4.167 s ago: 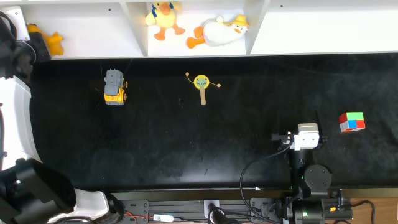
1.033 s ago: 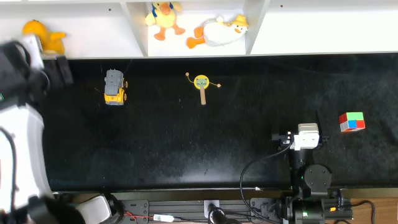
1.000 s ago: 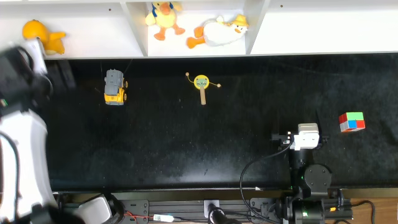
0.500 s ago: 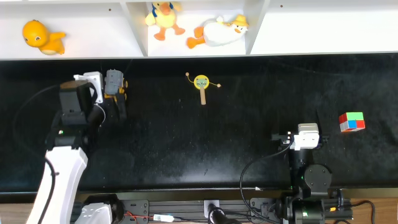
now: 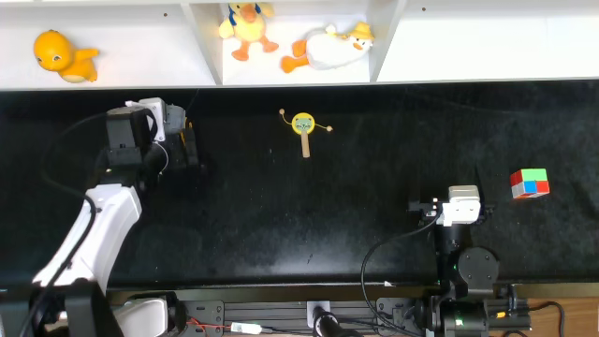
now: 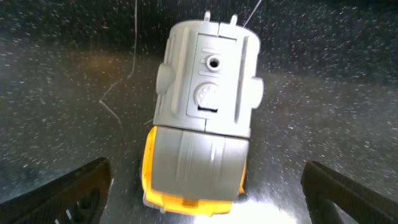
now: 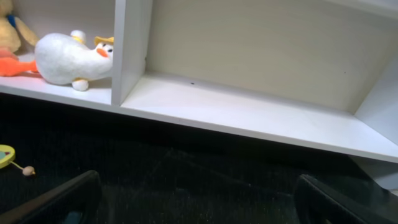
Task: Store Toys
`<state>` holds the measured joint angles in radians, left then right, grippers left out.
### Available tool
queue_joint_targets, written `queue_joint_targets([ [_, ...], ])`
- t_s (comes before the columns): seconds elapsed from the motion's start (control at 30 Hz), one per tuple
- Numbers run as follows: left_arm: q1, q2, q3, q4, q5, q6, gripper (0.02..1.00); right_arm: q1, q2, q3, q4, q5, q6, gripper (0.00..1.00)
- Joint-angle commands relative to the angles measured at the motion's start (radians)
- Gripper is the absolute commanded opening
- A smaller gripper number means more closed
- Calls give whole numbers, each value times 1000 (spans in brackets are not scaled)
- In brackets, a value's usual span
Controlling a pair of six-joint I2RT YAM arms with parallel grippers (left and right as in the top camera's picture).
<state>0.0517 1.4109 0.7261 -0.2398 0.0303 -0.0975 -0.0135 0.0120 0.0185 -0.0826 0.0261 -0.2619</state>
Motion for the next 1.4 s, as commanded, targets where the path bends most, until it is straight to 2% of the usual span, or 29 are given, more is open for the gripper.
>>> queue_joint_targets([
  [0.03, -8, 41, 16, 15, 13, 18, 871, -6, -7, -14, 5, -8, 7, 996],
  [0.07, -8, 46, 16, 16, 12, 18, 849, -6, -7, -14, 5, -7, 7, 996],
  [0.17, -8, 56, 16, 23, 9, 18, 627, -6, -7, -14, 5, -7, 7, 996],
  [0.23, -8, 59, 16, 33, 9, 18, 584, -6, -7, -14, 5, -8, 7, 996],
  [0.33, -8, 58, 16, 37, 10, 13, 570, -6, -7, -14, 5, -7, 7, 996],
  [0.43, -8, 56, 16, 36, 10, 14, 503, -6, -7, -14, 5, -8, 7, 993],
  [0.6, -8, 14, 16, -6, -11, 15, 487, -6, -7, -14, 5, -8, 7, 993],
  [0.83, -8, -155, 16, -213, -77, 15, 481, -6, -7, -14, 5, -8, 7, 996],
  [1.1, -8, -265, 79, -267, -16, 14, 485, -6, -7, -14, 5, -8, 7, 996],
  [1.4, -8, -137, 304, -283, -28, 46, 465, -6, -7, -14, 5, -8, 7, 993],
])
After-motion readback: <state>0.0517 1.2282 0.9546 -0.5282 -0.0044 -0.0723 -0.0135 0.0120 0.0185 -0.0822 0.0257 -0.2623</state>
